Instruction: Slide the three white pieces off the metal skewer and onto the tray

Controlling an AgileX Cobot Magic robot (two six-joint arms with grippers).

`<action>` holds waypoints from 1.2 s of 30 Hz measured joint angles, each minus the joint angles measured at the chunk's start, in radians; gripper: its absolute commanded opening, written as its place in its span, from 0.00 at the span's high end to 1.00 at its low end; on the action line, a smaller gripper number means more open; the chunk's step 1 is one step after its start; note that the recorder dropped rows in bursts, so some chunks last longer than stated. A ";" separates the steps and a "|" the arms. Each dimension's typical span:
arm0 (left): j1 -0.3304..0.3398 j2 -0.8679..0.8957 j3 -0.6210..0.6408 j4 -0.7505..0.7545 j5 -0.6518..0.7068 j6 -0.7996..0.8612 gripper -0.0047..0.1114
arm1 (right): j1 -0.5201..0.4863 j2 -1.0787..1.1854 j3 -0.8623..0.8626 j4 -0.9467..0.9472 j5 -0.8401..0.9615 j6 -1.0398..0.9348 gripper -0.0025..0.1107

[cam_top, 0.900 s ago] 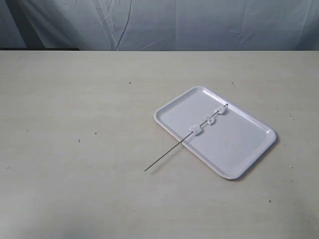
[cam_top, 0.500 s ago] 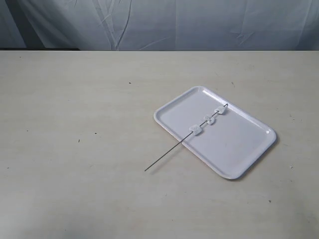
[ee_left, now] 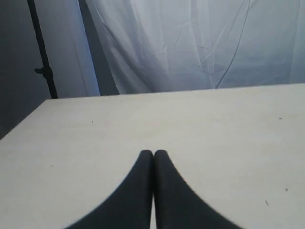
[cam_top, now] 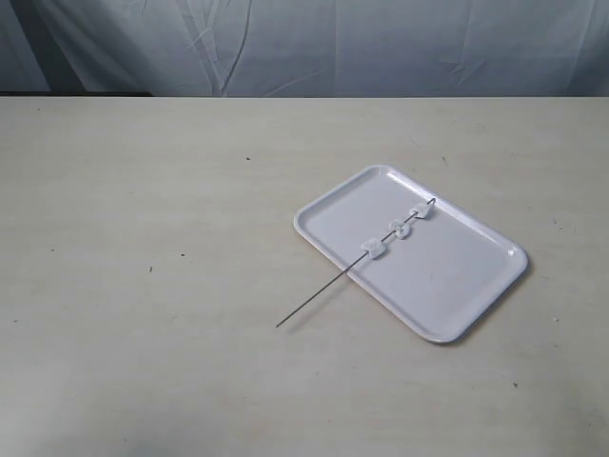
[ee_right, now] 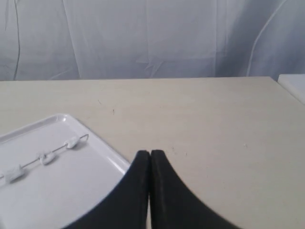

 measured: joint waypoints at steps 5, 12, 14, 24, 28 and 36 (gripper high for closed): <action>0.000 -0.002 0.000 -0.029 -0.331 -0.002 0.96 | 0.000 0.000 0.000 0.012 -0.345 0.000 0.98; 0.000 -0.002 0.000 -0.033 -0.728 -0.004 0.96 | 0.000 -0.002 0.000 0.027 -0.843 0.000 0.98; 0.000 -0.002 0.000 -0.033 -0.790 -0.004 0.96 | 0.000 -0.002 0.000 0.029 -0.922 0.000 0.98; 0.000 -0.002 0.000 -0.026 -0.841 -0.004 0.96 | 0.000 -0.002 0.000 0.031 -1.016 0.000 0.98; 0.000 -0.002 0.000 -0.008 -0.880 -0.006 0.96 | 0.000 -0.002 0.000 0.031 -1.017 0.000 0.98; 0.000 -0.004 0.000 -0.002 -0.994 -0.006 0.96 | 0.000 -0.002 0.000 0.039 -1.017 0.000 0.98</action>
